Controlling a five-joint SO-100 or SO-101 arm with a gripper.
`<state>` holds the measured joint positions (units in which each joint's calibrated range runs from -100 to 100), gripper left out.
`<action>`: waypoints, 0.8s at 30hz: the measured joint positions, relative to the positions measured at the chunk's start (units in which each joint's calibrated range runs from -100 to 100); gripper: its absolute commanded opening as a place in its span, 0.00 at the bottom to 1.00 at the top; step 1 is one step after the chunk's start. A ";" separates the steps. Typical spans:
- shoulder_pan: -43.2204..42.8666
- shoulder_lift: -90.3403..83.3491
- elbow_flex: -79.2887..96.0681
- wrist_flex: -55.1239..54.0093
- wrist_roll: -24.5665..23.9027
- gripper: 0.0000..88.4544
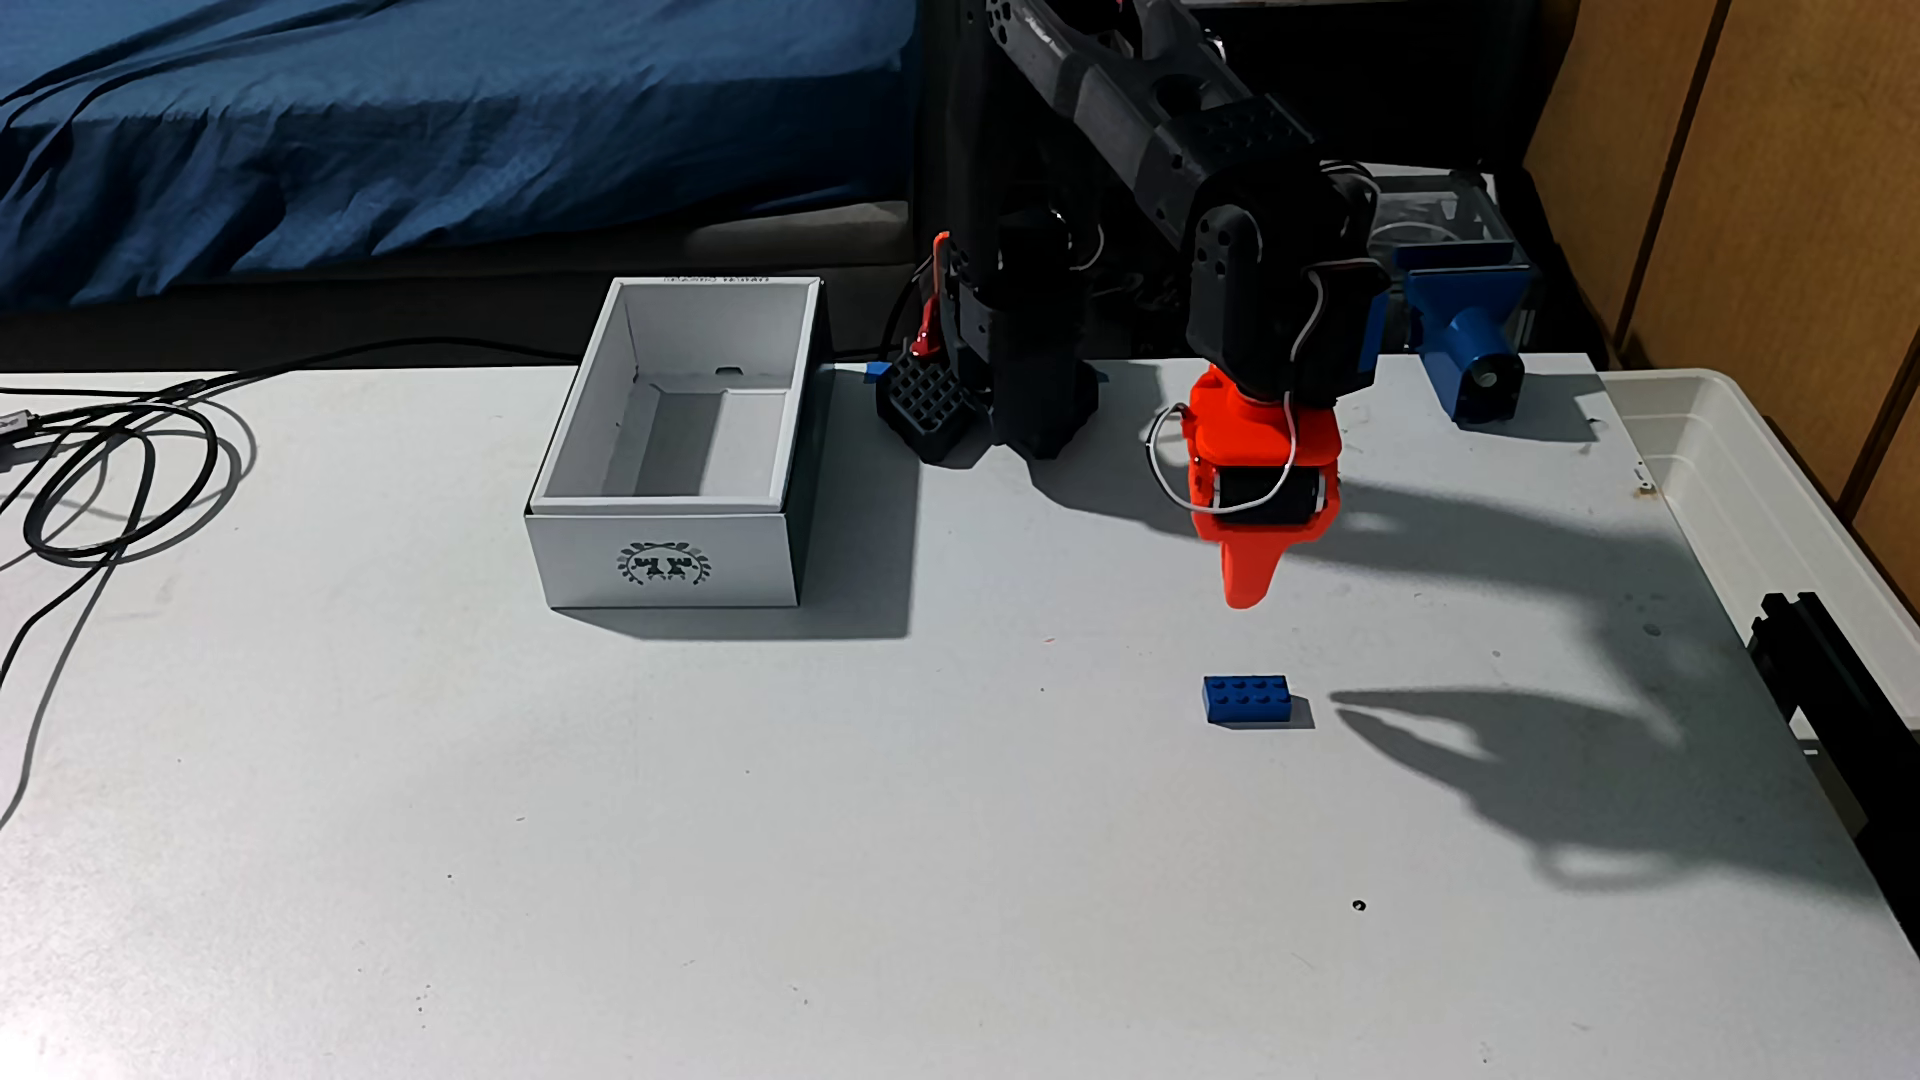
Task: Grab the blue brick and place in box
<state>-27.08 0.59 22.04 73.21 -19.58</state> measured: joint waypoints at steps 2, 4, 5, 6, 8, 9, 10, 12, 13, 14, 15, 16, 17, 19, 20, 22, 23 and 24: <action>0.81 0.00 0.00 0.00 -0.11 0.01; 1.62 0.00 0.09 0.00 -0.11 0.01; 2.14 0.00 0.09 0.00 -0.11 0.01; 2.66 0.00 0.09 0.00 -0.11 0.01; 3.47 0.00 0.09 0.00 -0.11 0.01; 3.69 0.00 0.09 0.00 -0.11 0.01; 3.91 0.00 0.09 0.00 -0.21 0.01; 4.65 0.00 0.09 0.00 -0.21 0.01; 4.94 0.00 0.09 -0.09 -0.21 0.01; 5.02 0.00 0.18 -0.70 -0.21 0.01; 5.09 0.00 0.27 -1.32 -0.21 0.01; 5.09 0.00 0.45 -2.02 -0.21 0.01; 5.09 0.00 0.63 -2.46 -0.21 0.01; 5.09 0.00 0.98 -3.16 -0.21 0.01; 5.09 0.00 1.34 -3.78 -0.21 0.02; 5.09 0.00 1.79 -4.66 -0.21 0.02; 5.09 0.00 1.97 -5.09 -0.21 0.02; 5.09 0.00 1.97 -5.80 -0.21 0.02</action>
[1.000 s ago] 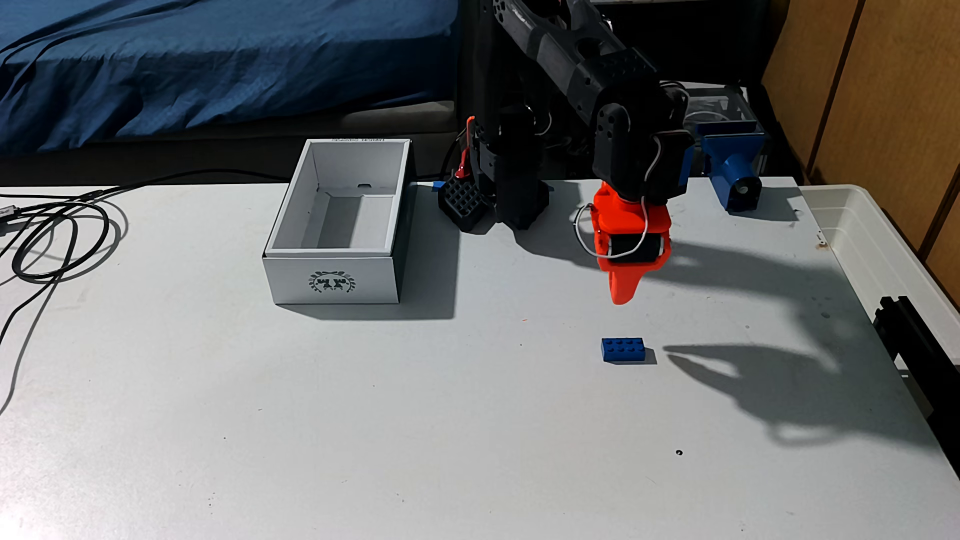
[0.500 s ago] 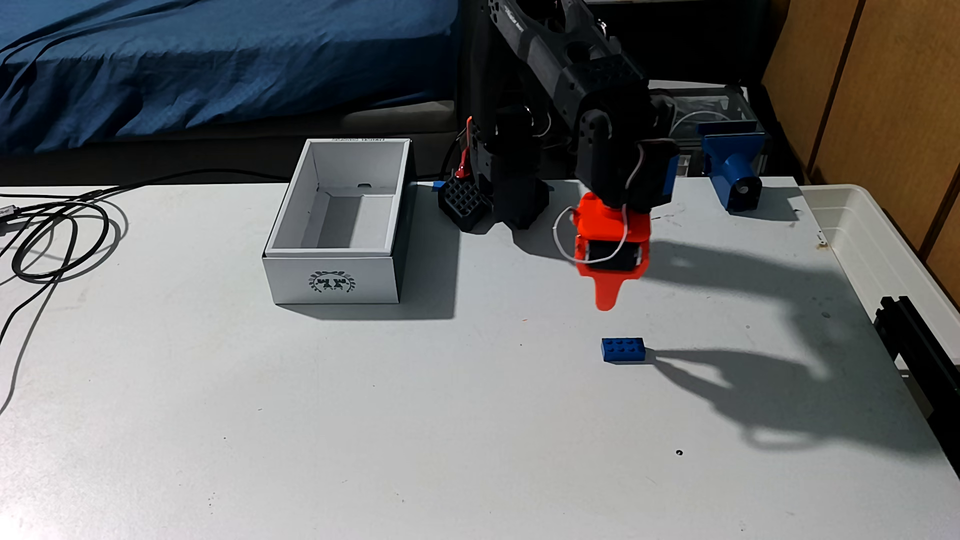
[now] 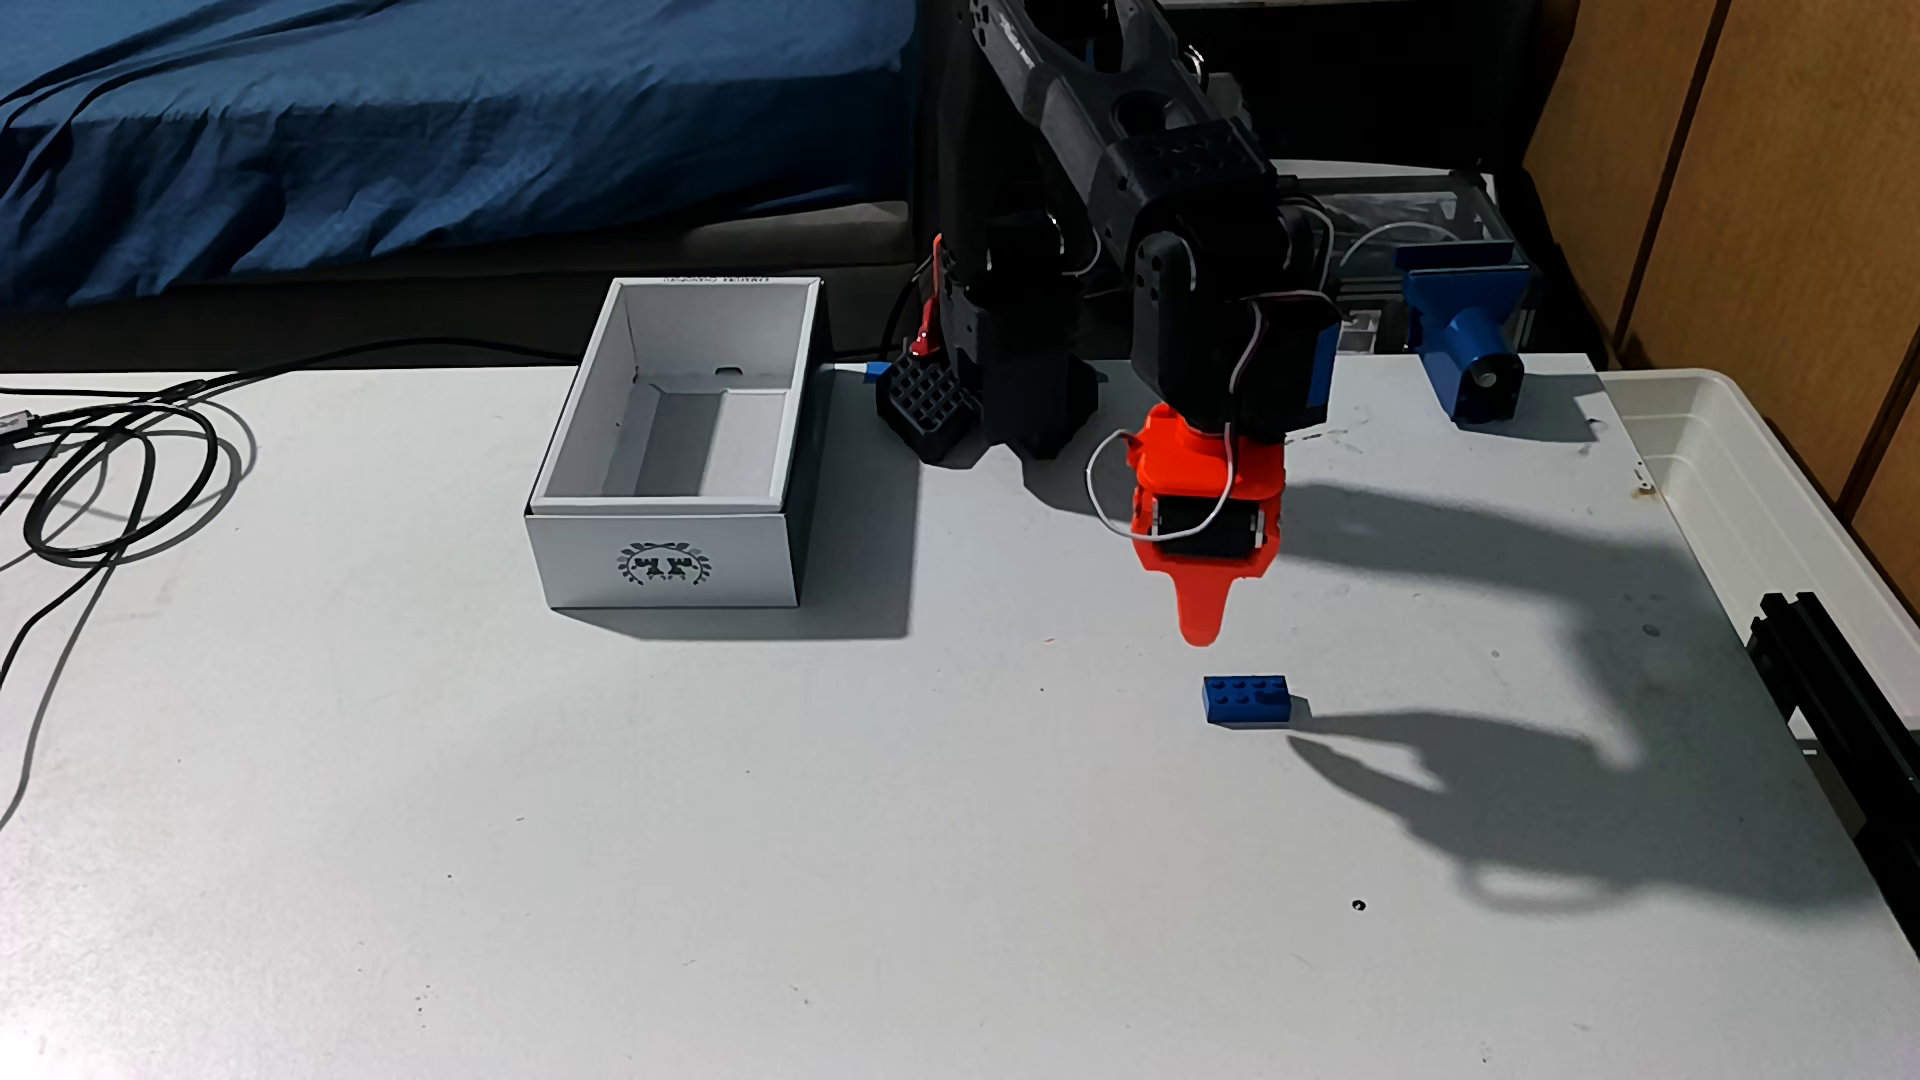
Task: Grab the blue brick and place in box
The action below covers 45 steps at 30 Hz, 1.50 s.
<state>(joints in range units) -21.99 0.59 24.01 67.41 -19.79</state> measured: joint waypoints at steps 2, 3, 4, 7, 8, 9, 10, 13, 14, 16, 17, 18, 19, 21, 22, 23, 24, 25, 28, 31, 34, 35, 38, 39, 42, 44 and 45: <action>0.00 0.00 0.00 -0.88 0.00 0.02; 0.00 0.00 0.00 -1.14 0.00 0.02; 0.00 0.00 0.00 -1.41 0.00 0.02; -1.18 0.17 0.00 -1.84 -0.89 0.02; -1.70 0.17 0.00 -1.84 -1.05 0.02; -2.14 0.17 0.00 -1.84 -1.16 0.02; -2.51 0.17 0.00 -1.84 -1.16 0.02; -3.62 0.25 0.00 -1.84 -1.26 0.02; -3.84 0.25 0.00 -1.84 -1.26 0.02; -4.21 0.25 0.00 -1.84 -1.26 0.02; -4.28 0.25 0.00 -1.84 -1.26 0.02; -4.28 0.25 0.00 -1.84 -1.26 0.02; -4.28 0.42 0.18 -1.84 -1.26 0.02; -4.28 0.93 0.36 -1.84 -1.26 0.02; -4.28 1.10 0.36 -1.84 -1.26 0.04; -4.28 1.18 0.36 -1.84 -1.26 0.06; -4.28 1.18 0.36 -1.84 -1.26 0.08; -4.28 1.18 0.36 -1.84 -1.26 0.09; -4.28 1.18 1.34 -2.11 -1.26 0.11; -4.28 1.18 2.59 -2.81 -1.16 0.11; -4.43 1.18 3.22 -3.69 -1.16 0.13; -4.65 1.18 3.40 -3.78 -1.16 0.14; -4.94 1.18 4.20 -4.57 -1.16 0.17; -4.94 1.18 4.47 -4.83 -1.16 0.18; -5.09 1.18 4.74 -5.27 -0.95 0.19; -5.09 1.18 4.92 -5.36 -0.63 0.19; -5.09 1.27 4.92 -5.36 -0.53 0.19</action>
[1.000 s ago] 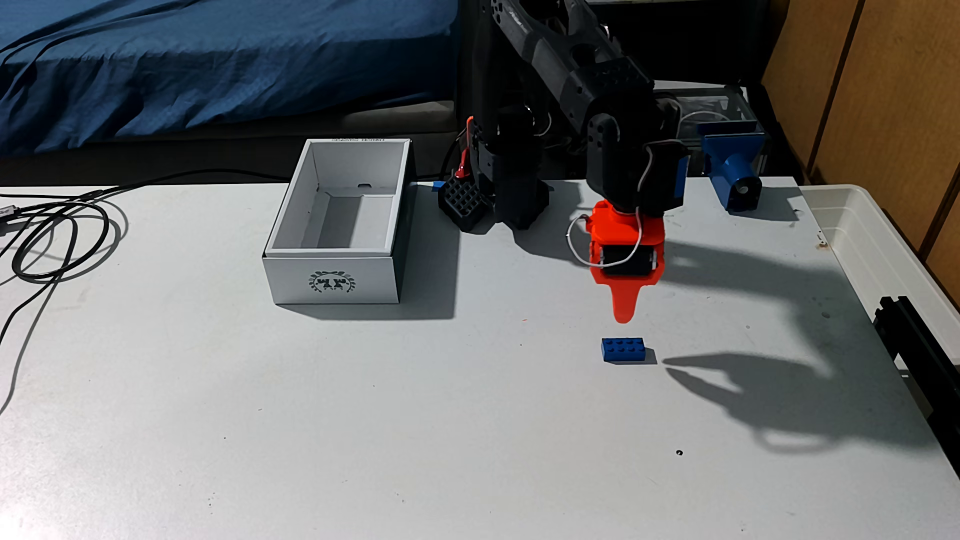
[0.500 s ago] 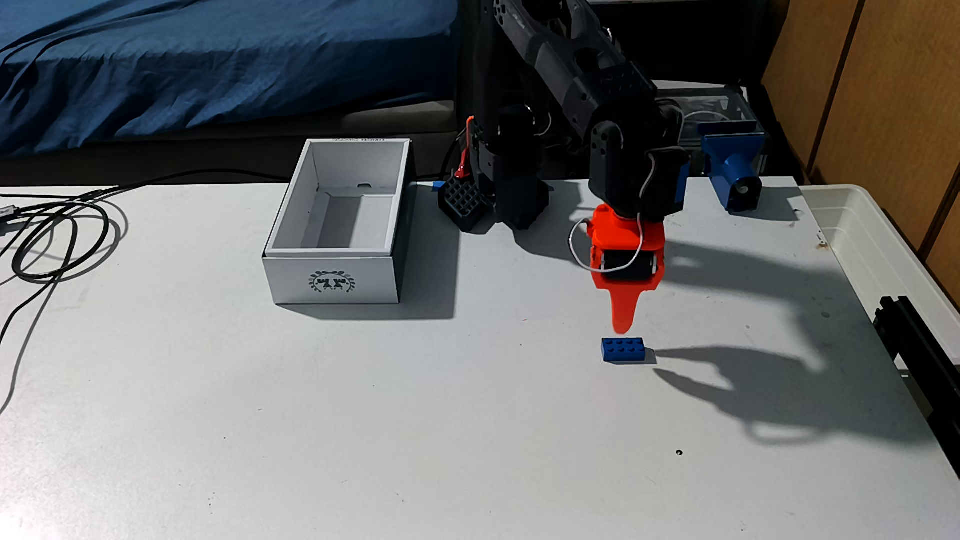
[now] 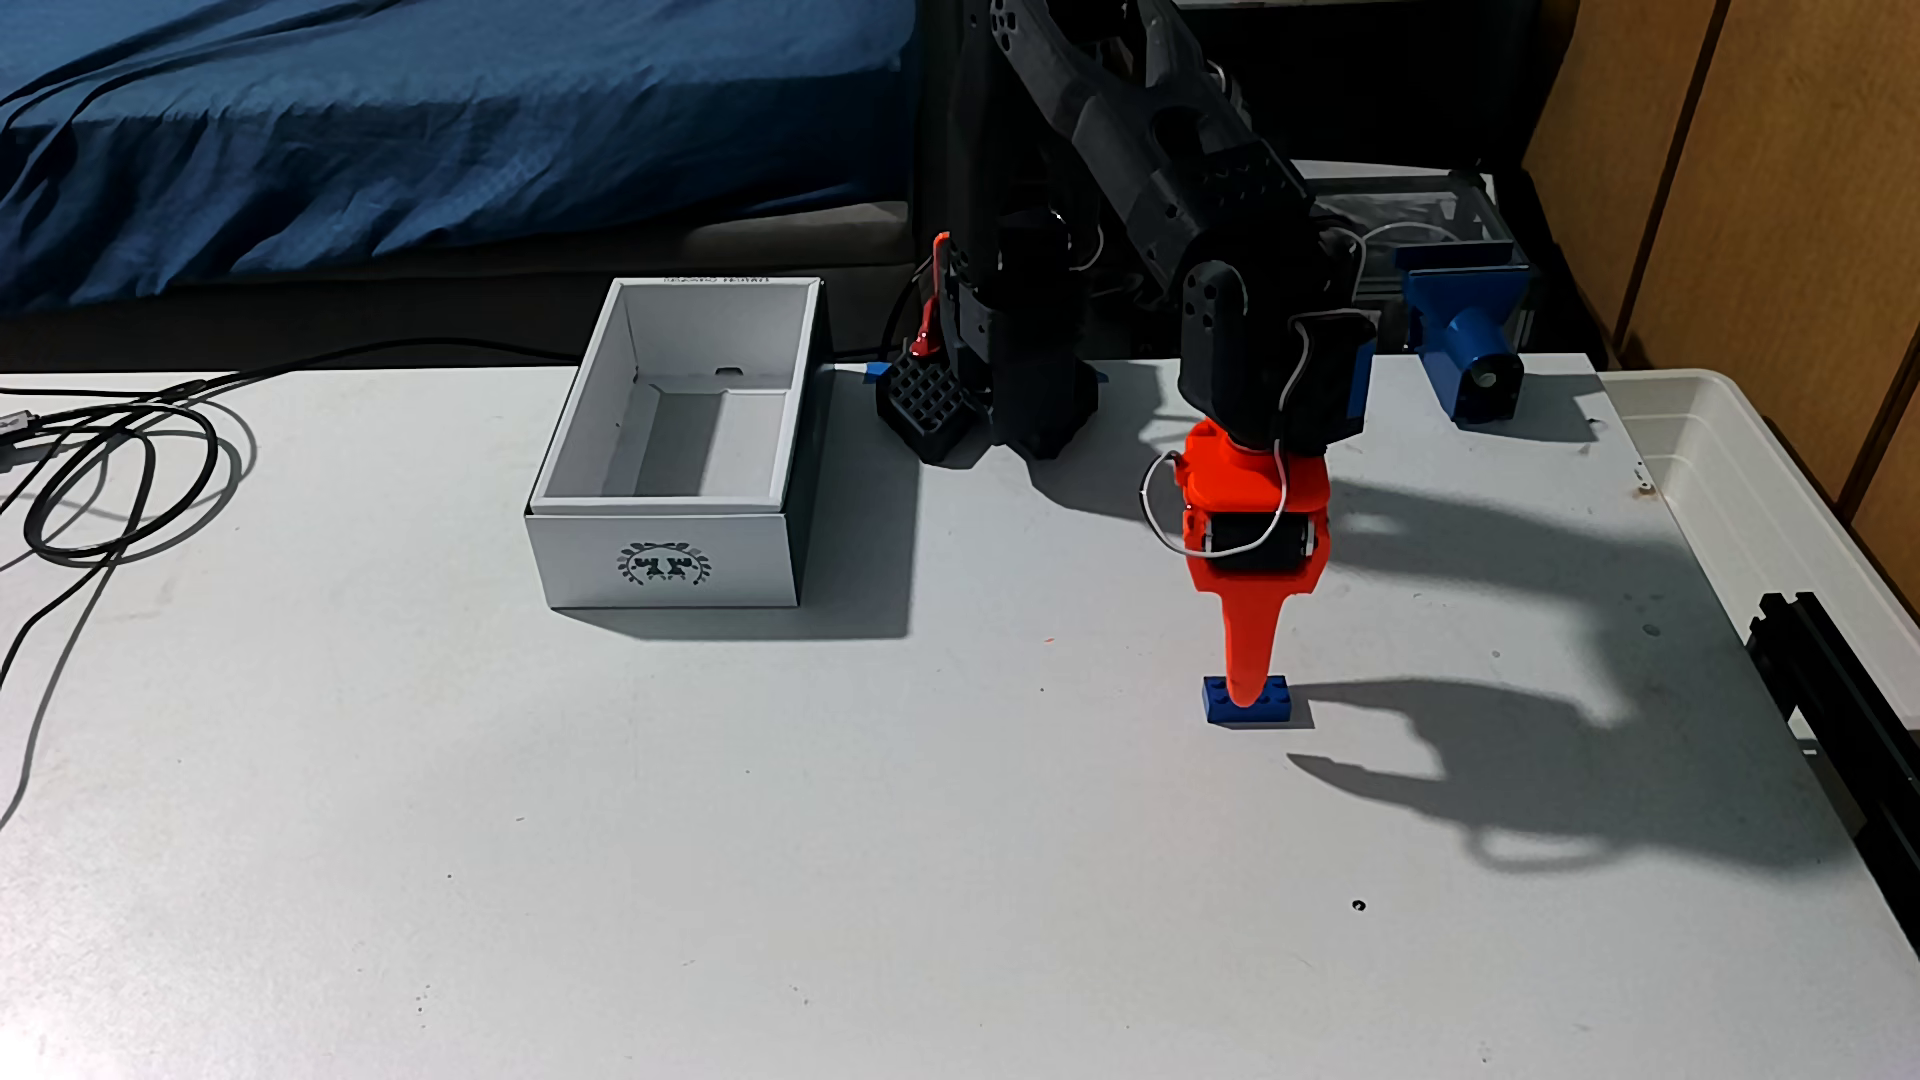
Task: Grab the blue brick and place in box
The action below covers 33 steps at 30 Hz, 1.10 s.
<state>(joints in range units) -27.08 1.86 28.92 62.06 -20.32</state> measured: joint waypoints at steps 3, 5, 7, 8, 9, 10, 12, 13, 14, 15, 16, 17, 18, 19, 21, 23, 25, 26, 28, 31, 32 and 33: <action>0.00 0.00 0.18 -0.79 0.26 0.19; 0.00 0.08 0.18 -1.23 1.11 0.19; 0.00 0.34 0.18 -1.49 2.05 0.19; 0.00 0.93 0.18 -1.84 2.42 0.19; 0.00 1.69 0.18 -2.02 2.79 0.19; 0.00 2.45 0.18 -2.02 3.16 0.19; 0.00 3.29 0.18 -2.02 3.53 0.19; 0.00 3.46 0.18 -2.02 3.68 0.19; 0.00 3.63 0.18 -2.02 3.79 0.19; 0.00 3.97 0.18 -2.02 4.00 0.19; 0.00 4.05 0.18 -2.02 4.16 0.19; 0.00 4.31 0.18 -2.02 4.32 0.19; 0.00 4.39 0.18 -2.02 4.42 0.19; 0.00 4.39 0.18 -2.02 4.53 0.19; 0.00 4.39 0.18 -2.02 4.79 0.18; 0.00 4.39 0.18 -2.02 4.95 0.18; 0.00 4.39 0.18 -2.02 4.95 0.18; 0.00 4.39 0.18 -2.02 4.95 0.18; 0.00 4.56 0.18 -2.02 4.95 0.18; 0.00 4.56 0.09 -2.02 4.95 0.18; 0.00 4.56 -0.09 -2.02 4.95 0.18; 0.00 4.56 -0.18 -2.02 4.95 0.18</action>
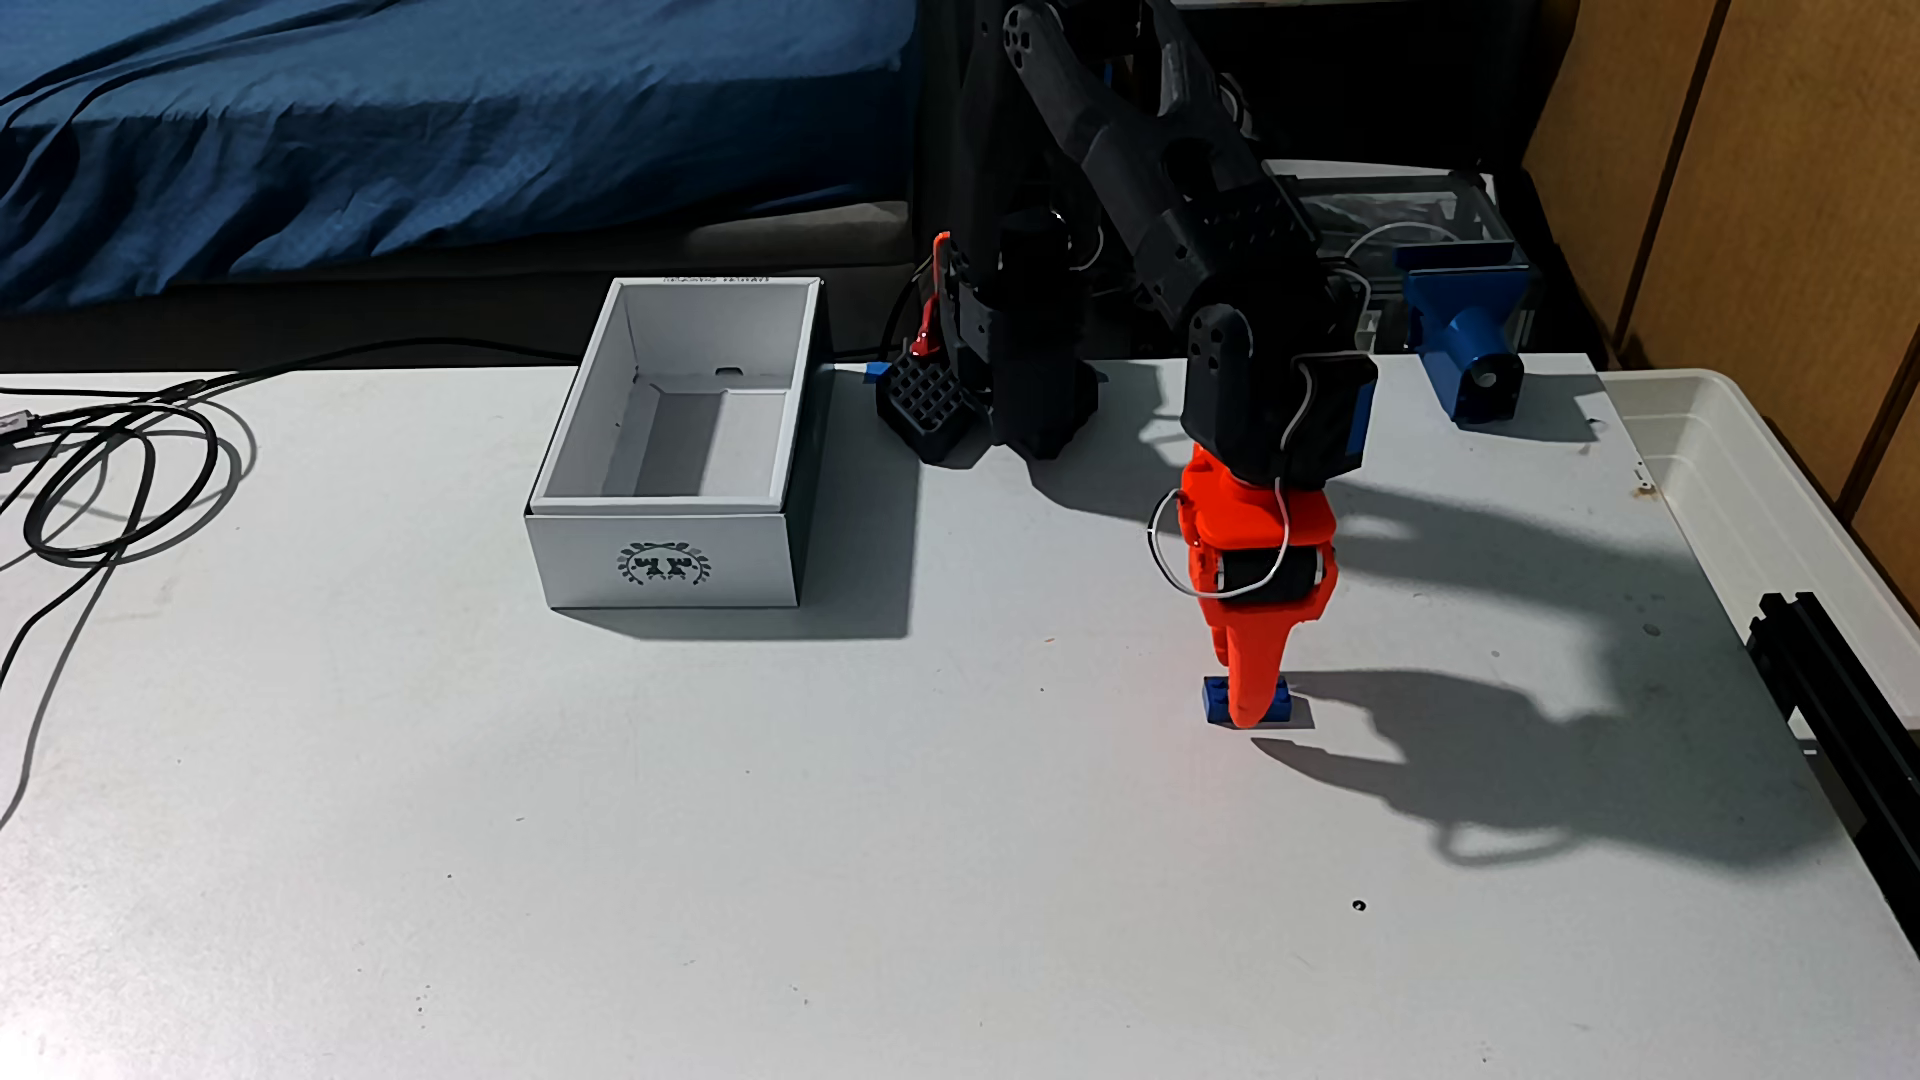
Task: Grab the blue brick and place in box
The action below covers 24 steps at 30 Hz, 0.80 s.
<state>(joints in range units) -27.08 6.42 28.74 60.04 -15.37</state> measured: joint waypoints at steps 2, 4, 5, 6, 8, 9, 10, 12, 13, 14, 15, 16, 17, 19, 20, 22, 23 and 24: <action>0.00 0.00 0.00 0.00 0.00 0.14; 0.00 0.00 0.00 0.00 0.00 0.09; 0.00 0.00 0.00 0.00 0.00 0.07; 0.00 0.00 0.00 0.00 0.00 0.05; 0.00 0.00 0.00 0.00 0.00 0.03; 0.00 0.00 0.00 0.00 0.00 0.02; 0.00 0.00 0.00 0.00 0.00 0.02; 0.00 0.00 0.00 0.00 0.00 0.02; 0.00 0.00 0.00 0.00 0.00 0.02; 0.00 0.00 0.00 0.00 0.00 0.01; 0.00 0.00 0.00 0.00 0.00 0.01; 0.00 0.00 0.00 0.00 0.00 0.01; 0.00 0.00 0.00 0.00 0.00 0.01; 0.00 0.00 0.00 0.00 0.00 0.01; 0.00 0.00 0.00 0.00 0.00 0.01; 0.00 0.00 0.00 0.00 0.00 0.01; 0.00 0.00 0.00 0.00 0.00 0.01; 0.00 0.00 0.00 0.00 0.00 0.01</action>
<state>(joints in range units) -27.08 6.42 28.74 60.04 -15.37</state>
